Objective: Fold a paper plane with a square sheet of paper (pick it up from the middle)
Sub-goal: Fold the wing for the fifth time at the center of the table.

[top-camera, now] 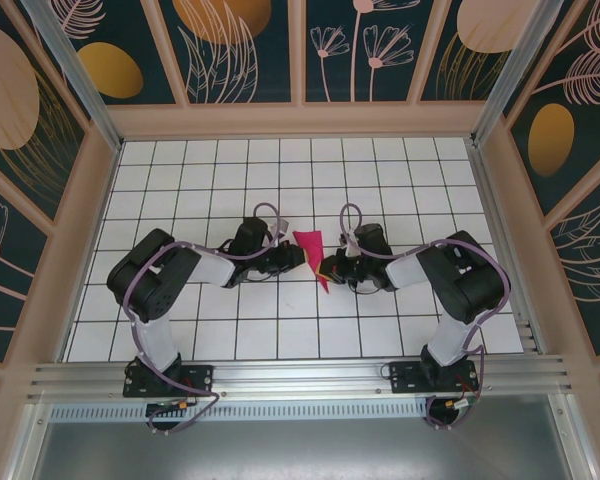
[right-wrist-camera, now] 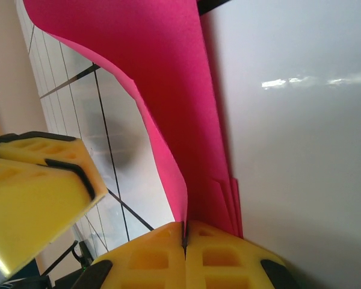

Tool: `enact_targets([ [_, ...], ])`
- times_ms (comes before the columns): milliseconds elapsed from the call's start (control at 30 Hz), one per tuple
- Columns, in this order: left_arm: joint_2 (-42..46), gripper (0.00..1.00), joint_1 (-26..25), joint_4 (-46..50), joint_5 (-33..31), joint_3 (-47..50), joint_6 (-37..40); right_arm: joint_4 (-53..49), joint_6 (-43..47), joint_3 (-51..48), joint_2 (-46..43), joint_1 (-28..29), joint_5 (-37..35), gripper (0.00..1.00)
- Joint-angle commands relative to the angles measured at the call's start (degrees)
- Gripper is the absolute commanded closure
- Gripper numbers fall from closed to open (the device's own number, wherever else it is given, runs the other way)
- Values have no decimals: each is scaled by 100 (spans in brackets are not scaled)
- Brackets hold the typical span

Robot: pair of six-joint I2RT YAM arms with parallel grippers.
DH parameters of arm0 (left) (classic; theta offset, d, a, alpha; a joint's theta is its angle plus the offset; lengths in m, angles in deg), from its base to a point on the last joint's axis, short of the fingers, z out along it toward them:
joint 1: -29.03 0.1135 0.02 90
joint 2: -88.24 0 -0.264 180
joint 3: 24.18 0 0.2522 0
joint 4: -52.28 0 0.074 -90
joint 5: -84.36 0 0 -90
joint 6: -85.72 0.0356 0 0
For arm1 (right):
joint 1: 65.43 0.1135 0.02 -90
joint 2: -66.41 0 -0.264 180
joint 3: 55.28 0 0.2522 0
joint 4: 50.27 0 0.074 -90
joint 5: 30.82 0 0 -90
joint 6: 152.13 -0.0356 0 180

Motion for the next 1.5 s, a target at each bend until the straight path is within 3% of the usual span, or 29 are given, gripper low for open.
enact_targets([
  [0, -156, 86, -44, 107, -58, -163, 122, -417, -92, 62, 207, -47, -209, 100],
  [400, -403, 88, -73, 485, -226, -524, 246, -281, 85, 152, 457, 3, 123, 100],
  [800, 806, 90, -61, 773, -1308, 152, 374, 21, 207, 565, 734, 317, 660, 100],
  [1467, -84, 91, -70, 984, -885, -111, 201, -298, 297, 688, 904, 307, 556, 100],
])
